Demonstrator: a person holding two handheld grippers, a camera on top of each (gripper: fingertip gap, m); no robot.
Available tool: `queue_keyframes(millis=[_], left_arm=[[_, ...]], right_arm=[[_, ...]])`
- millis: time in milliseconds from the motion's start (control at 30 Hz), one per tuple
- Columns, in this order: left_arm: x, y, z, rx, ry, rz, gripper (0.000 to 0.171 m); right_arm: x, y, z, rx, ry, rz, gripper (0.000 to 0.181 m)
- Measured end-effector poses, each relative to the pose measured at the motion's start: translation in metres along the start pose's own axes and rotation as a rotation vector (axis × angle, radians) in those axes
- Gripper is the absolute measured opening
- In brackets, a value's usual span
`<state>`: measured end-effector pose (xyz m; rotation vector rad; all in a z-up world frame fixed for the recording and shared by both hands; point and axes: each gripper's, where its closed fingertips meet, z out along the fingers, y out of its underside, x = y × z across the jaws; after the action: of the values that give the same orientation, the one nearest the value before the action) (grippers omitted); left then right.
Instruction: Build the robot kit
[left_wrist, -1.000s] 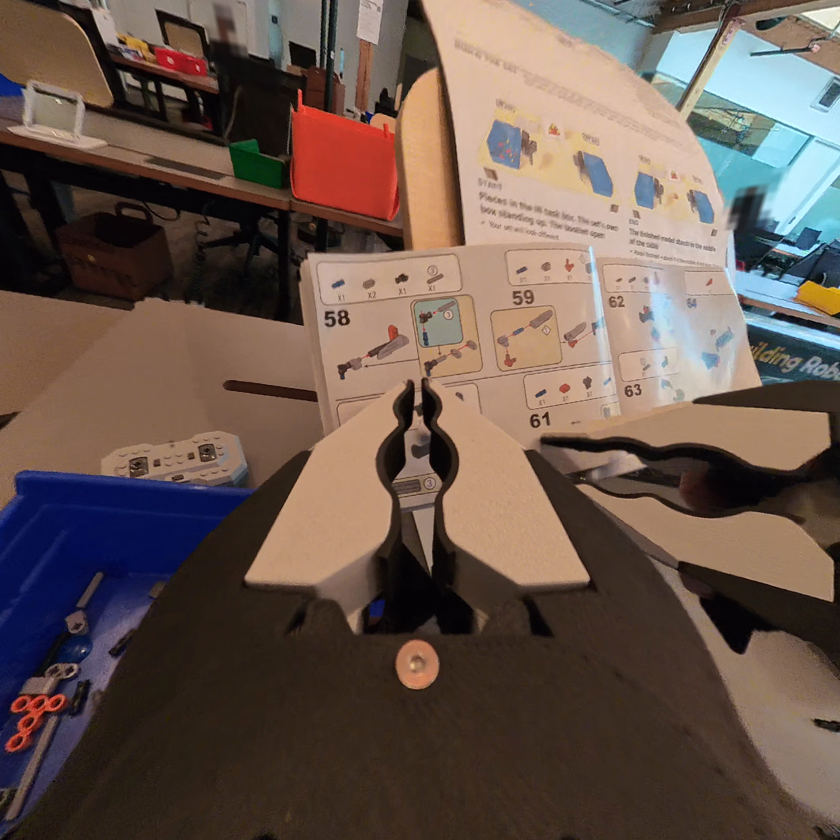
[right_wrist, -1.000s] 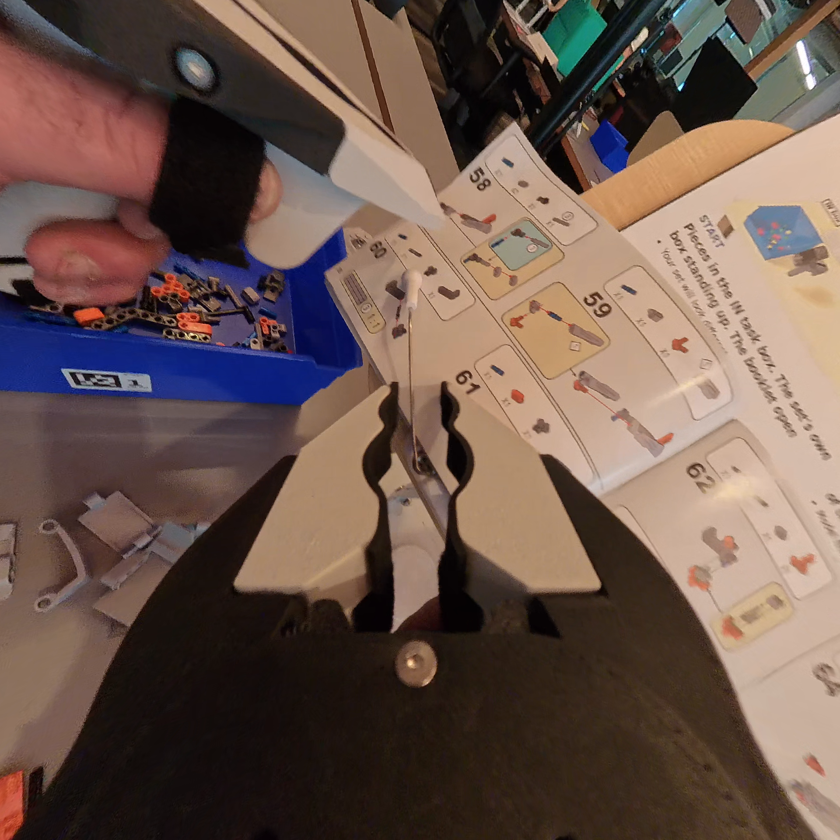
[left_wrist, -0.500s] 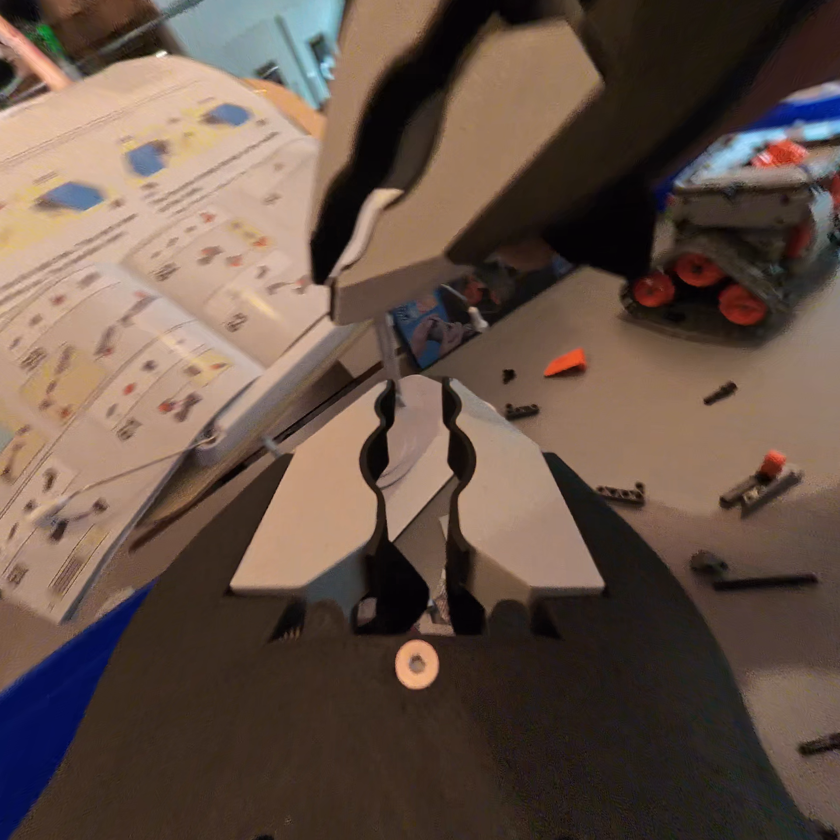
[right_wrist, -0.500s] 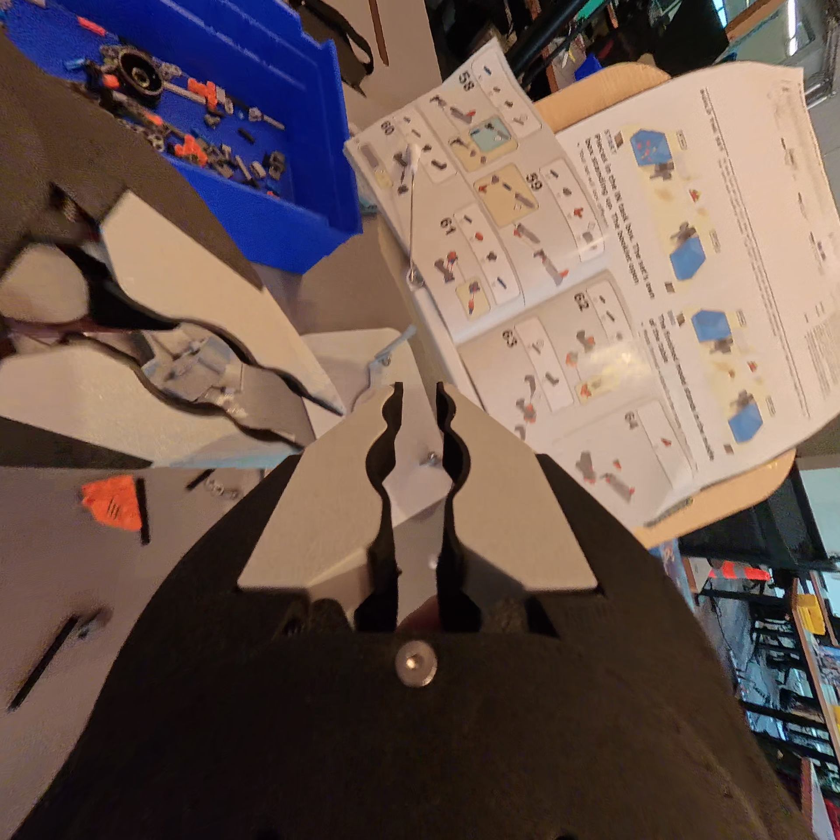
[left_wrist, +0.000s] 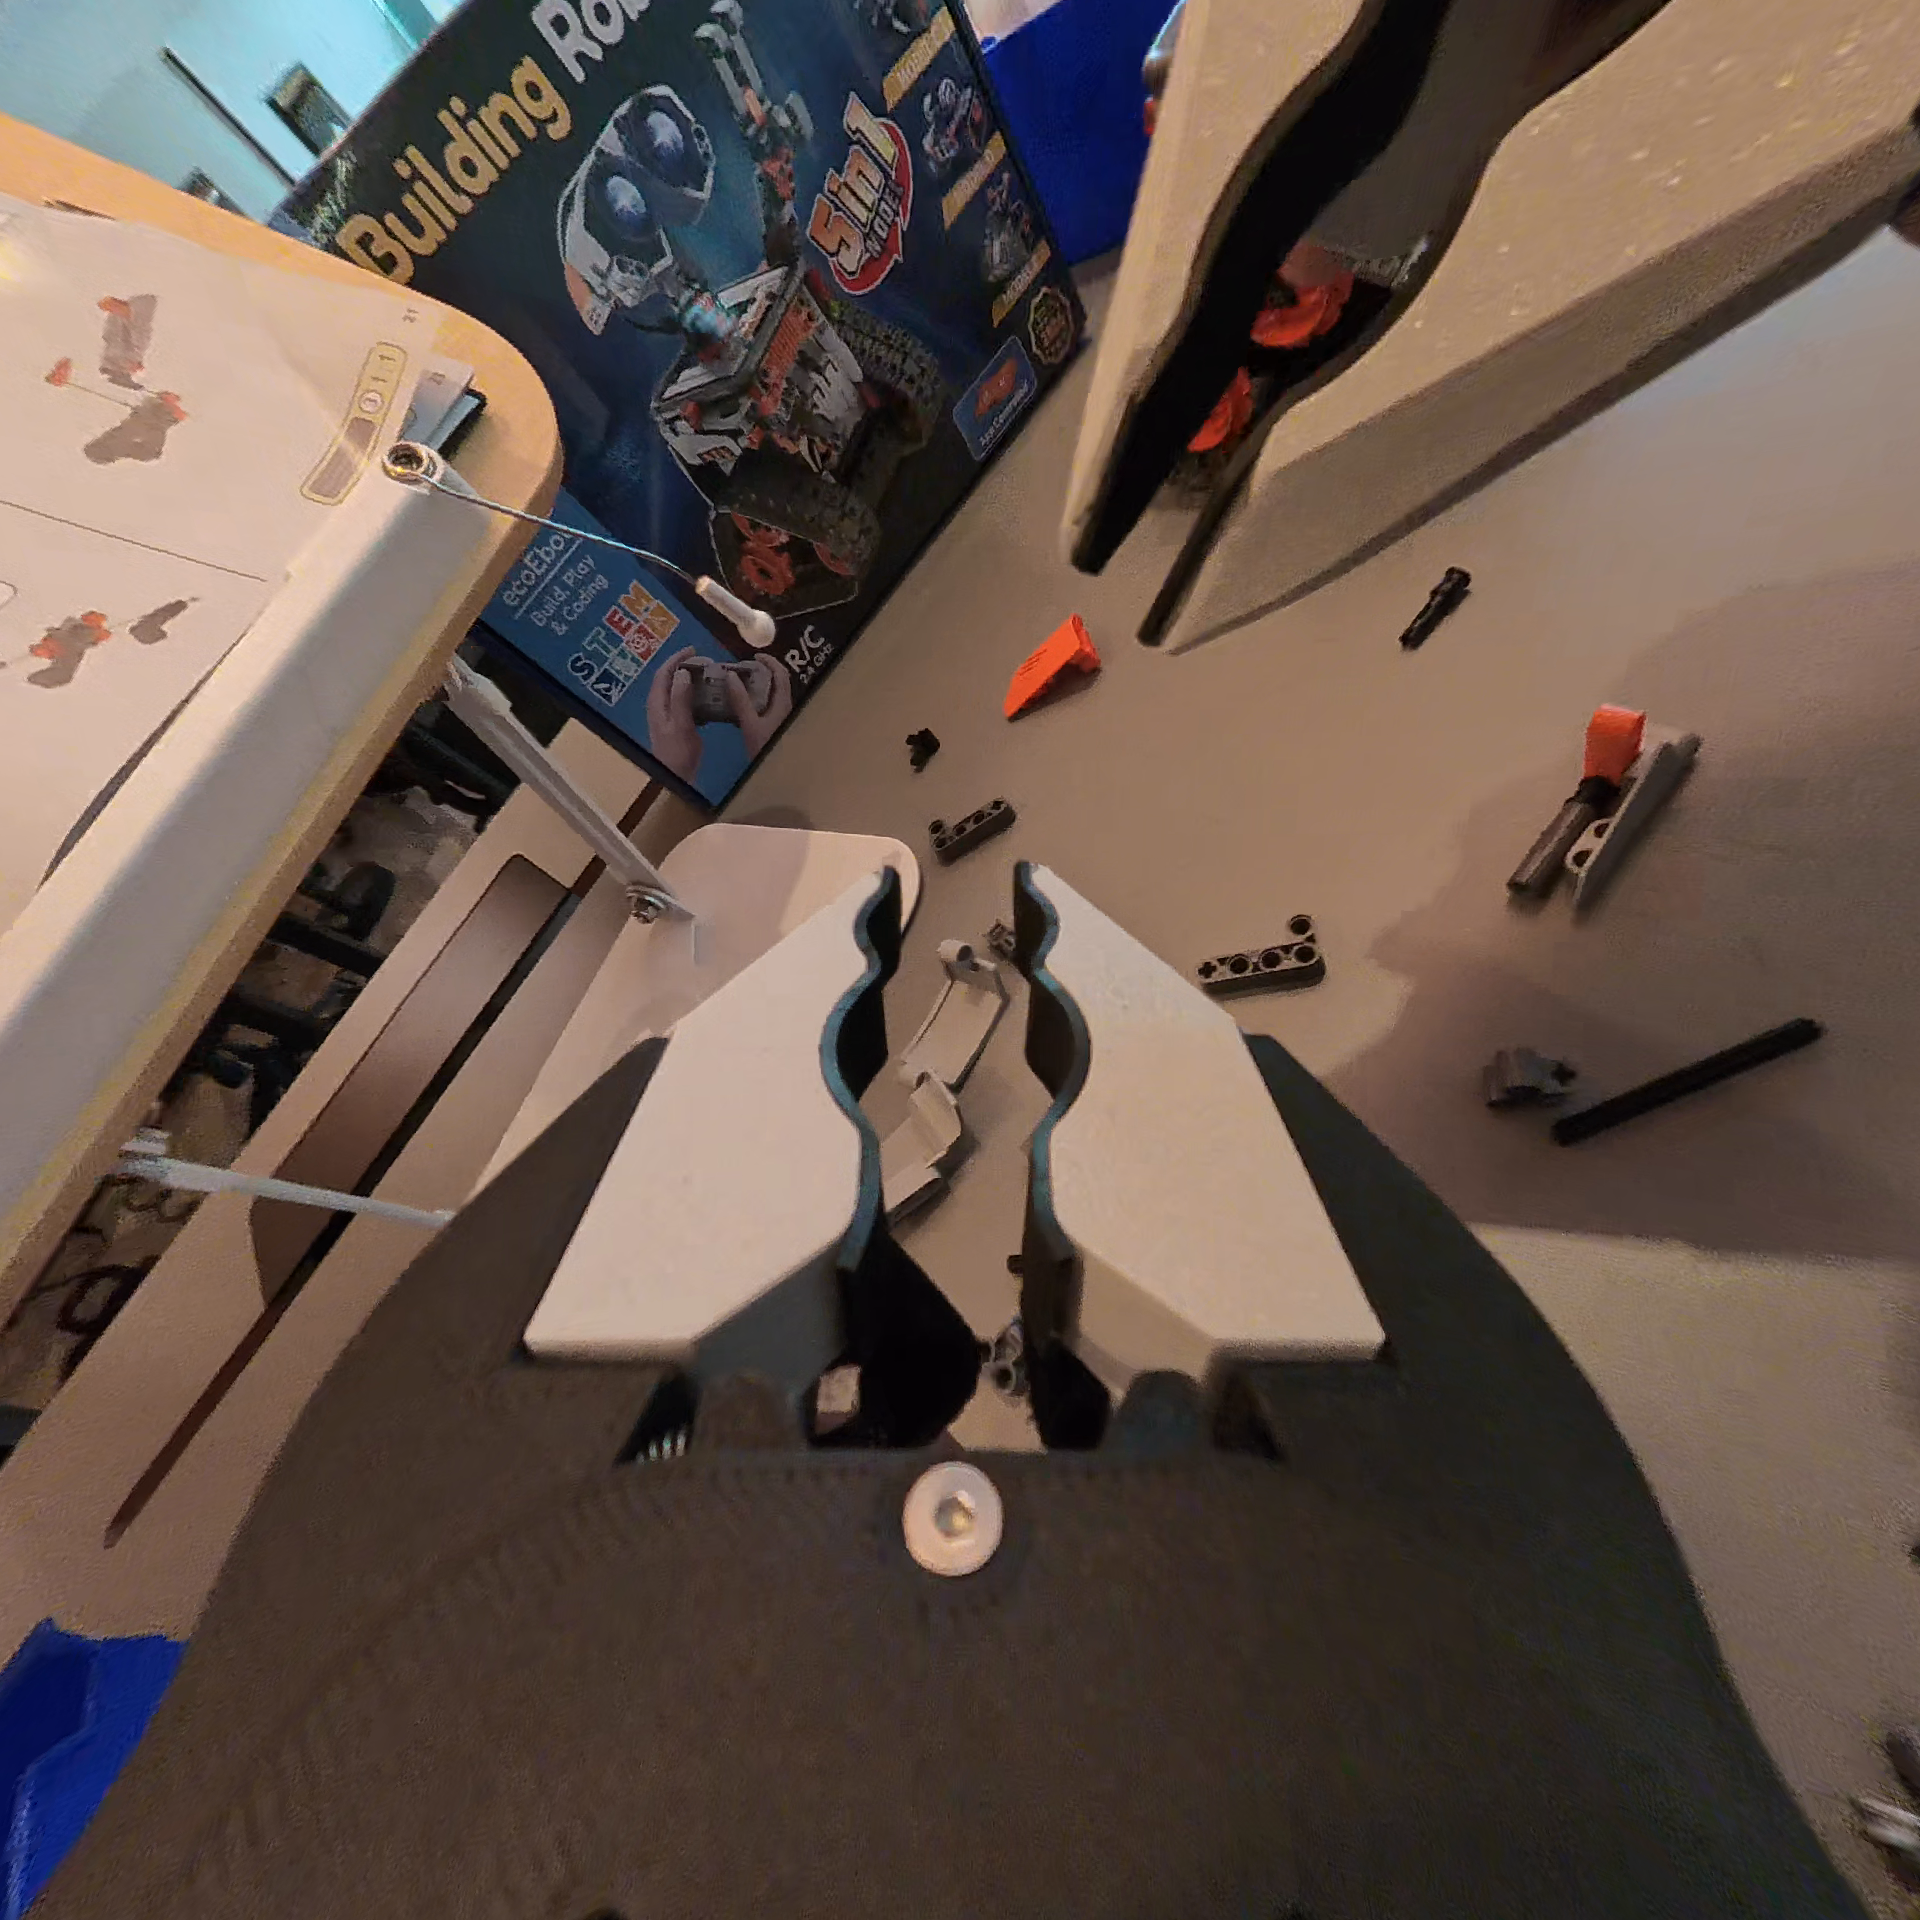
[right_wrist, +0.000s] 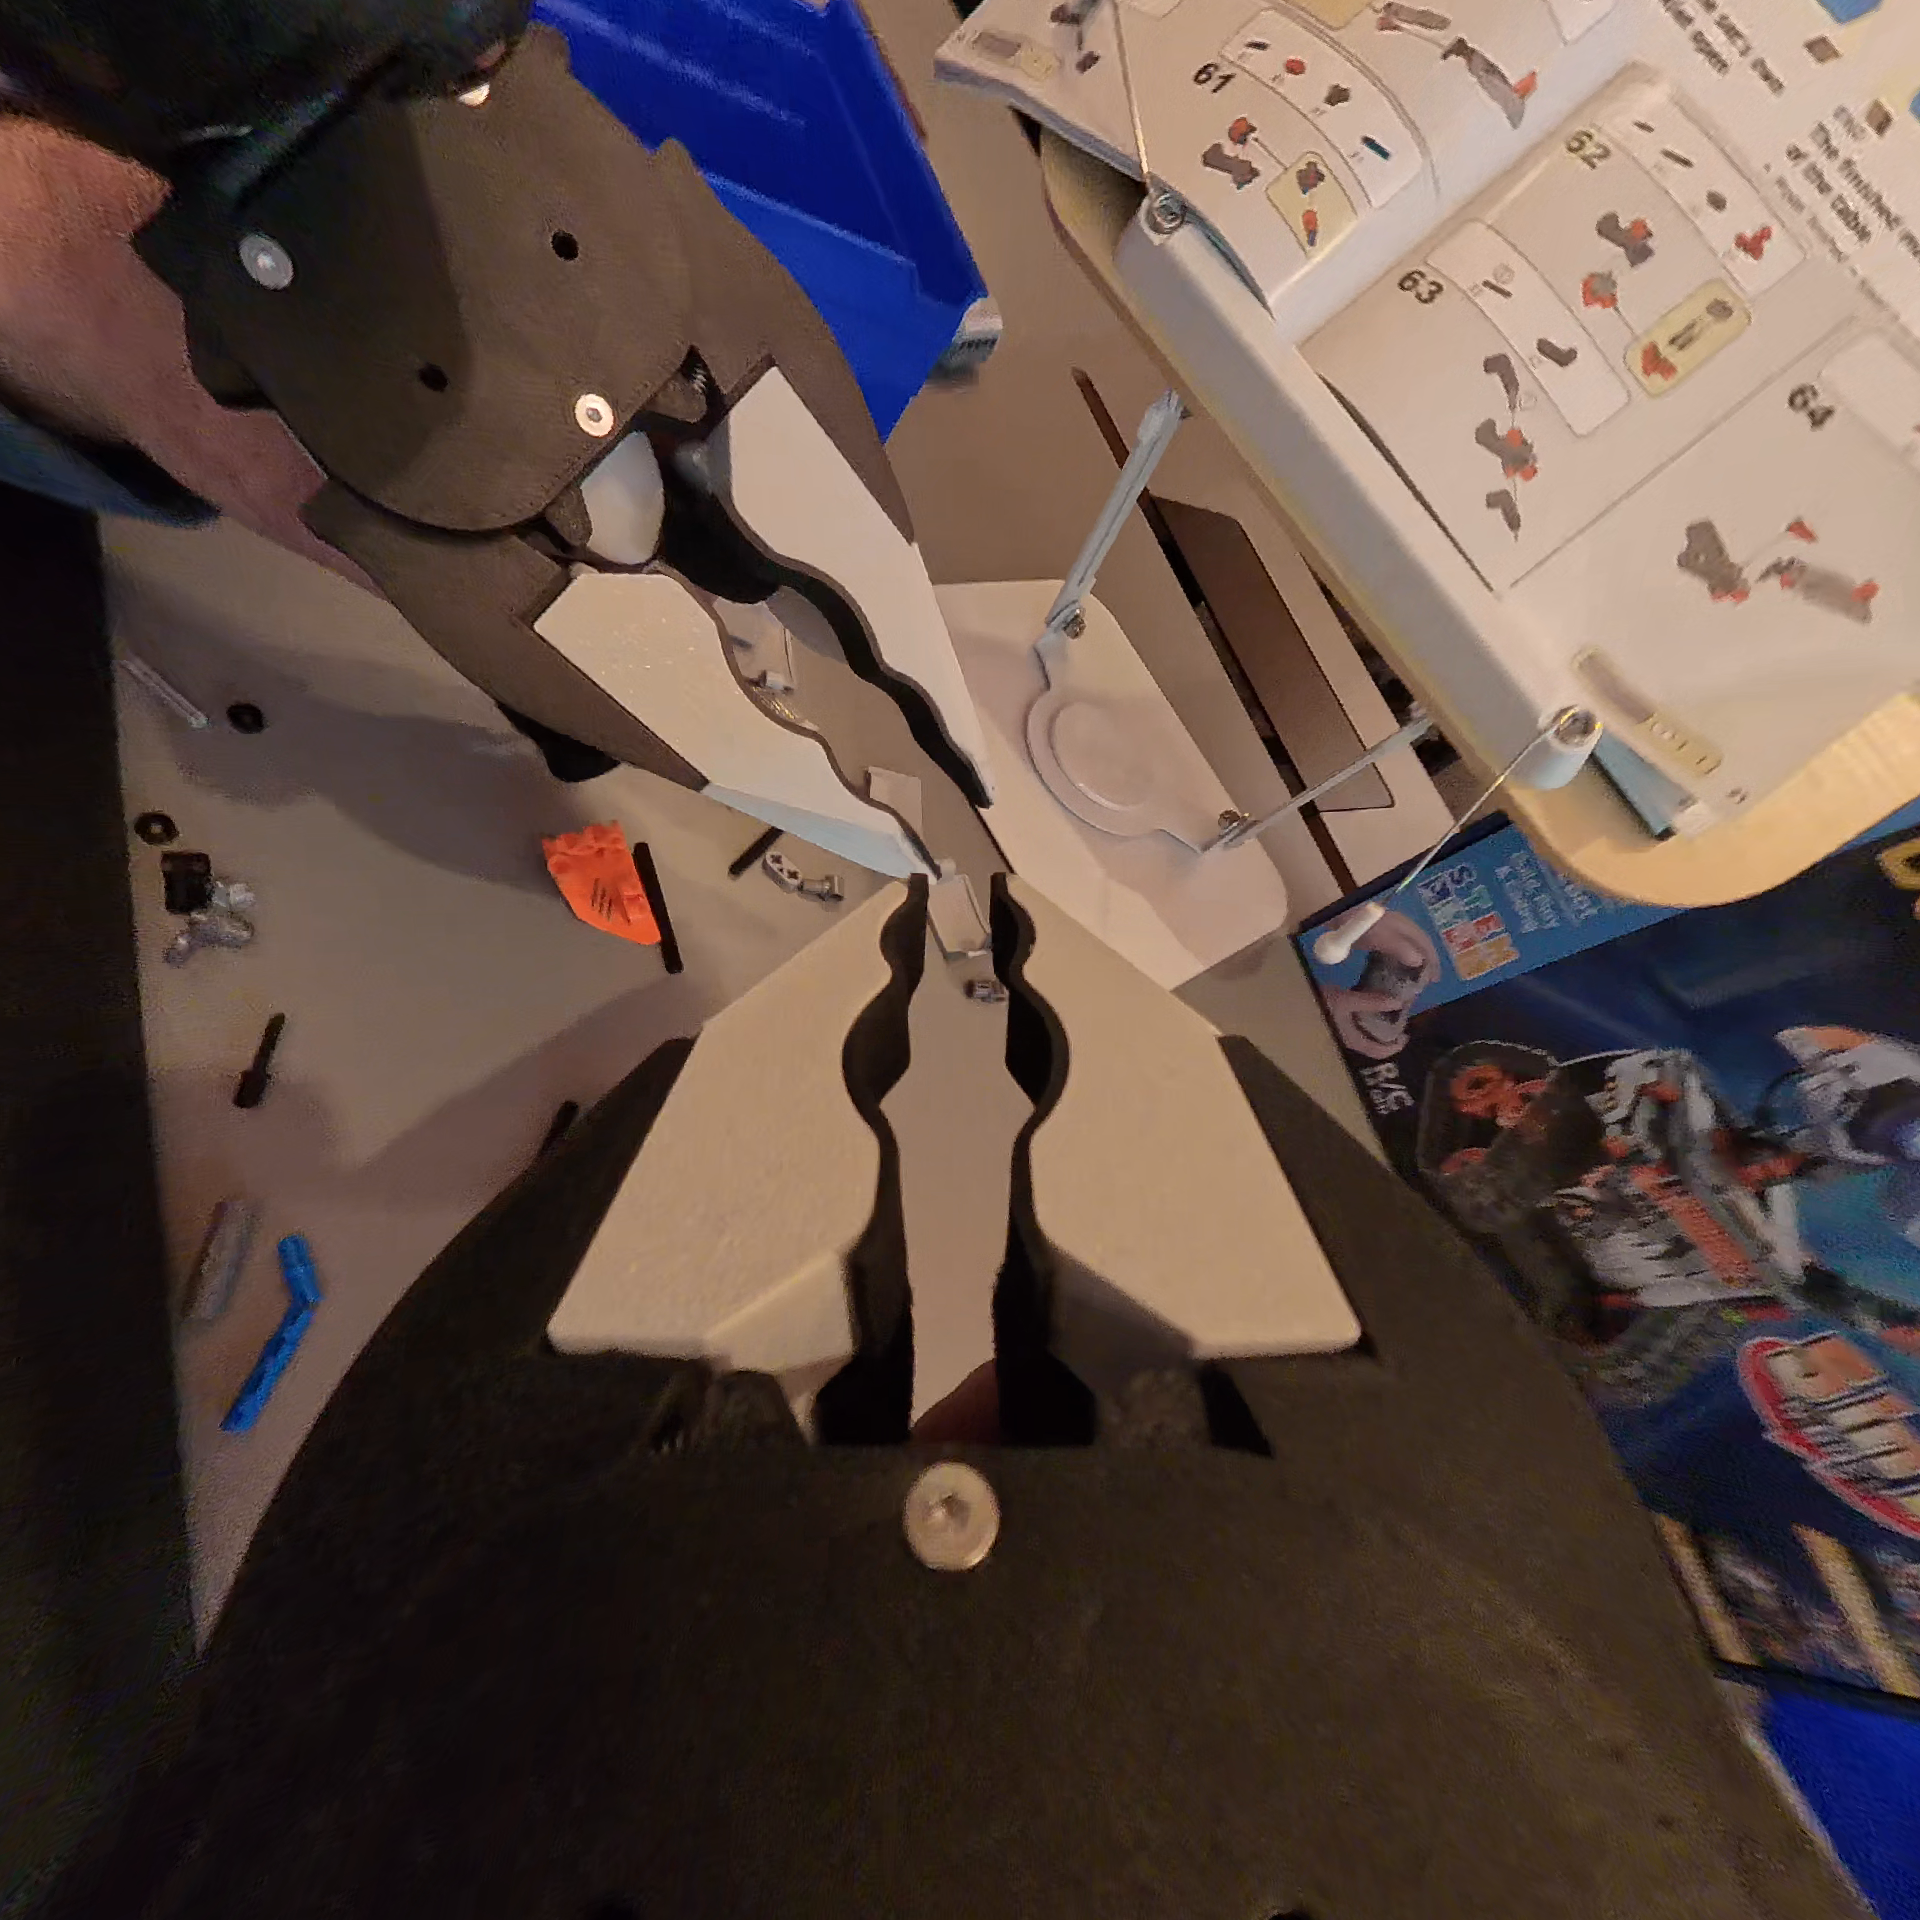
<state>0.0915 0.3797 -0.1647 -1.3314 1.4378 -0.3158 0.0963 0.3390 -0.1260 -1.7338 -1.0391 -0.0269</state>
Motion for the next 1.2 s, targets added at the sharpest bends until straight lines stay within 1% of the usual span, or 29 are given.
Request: queue_keyframes(millis=[100,167,267,400,567,633,767,967,1000,1033,1100,1133,1200], left_arm=[[0.004,0.0,0.003,0.019,0.006,0.004,0.015],[0.01,0.002,0.006,0.023,0.048,-0.03,0.013],[0.005,0.004,0.007,0.028,0.048,-0.062,0.01],[0.0,0.003,0.006,0.067,0.071,-0.143,0.0],[-0.007,0.001,0.004,0.094,0.053,-0.168,0.0],[-0.01,-0.003,0.002,0.116,0.054,-0.194,0.009],[-0.017,-0.004,-0.001,0.134,0.04,-0.236,0.037],[-0.024,-0.007,-0.005,0.172,0.041,-0.297,0.05],[-0.025,-0.008,-0.006,0.185,0.043,-0.297,0.042],[-0.026,-0.01,-0.008,0.202,0.039,-0.292,0.026],[-0.028,-0.008,-0.009,0.2,0.026,-0.293,0.003],[-0.03,-0.007,-0.009,0.198,0.019,-0.294,0.0],[-0.029,-0.006,-0.009,0.193,0.027,-0.29,0.0]], right_arm=[[0.001,0.011,0.002,0.053,0.004,0.081,0.009],[0.007,0.019,0.004,0.046,0.021,0.104,0.009],[0.01,0.026,0.006,0.045,0.017,0.12,0.009],[0.011,0.036,0.009,0.02,0.021,0.11,0.01],[0.011,0.043,0.01,0.004,0.033,0.075,0.006],[0.012,0.044,0.01,0.0,0.042,0.066,0.008],[0.013,0.044,0.009,0.008,0.032,0.098,0.022],[0.014,0.045,0.007,0.01,0.04,0.086,0.024],[0.014,0.046,0.007,0.007,0.042,0.081,0.025],[0.014,0.046,0.008,0.007,0.04,0.078,0.024],[0.014,0.045,0.008,0.008,0.041,0.074,0.021],[0.014,0.046,0.008,0.006,0.042,0.072,0.02],[0.013,0.046,0.008,0.007,0.041,0.067,0.014]])
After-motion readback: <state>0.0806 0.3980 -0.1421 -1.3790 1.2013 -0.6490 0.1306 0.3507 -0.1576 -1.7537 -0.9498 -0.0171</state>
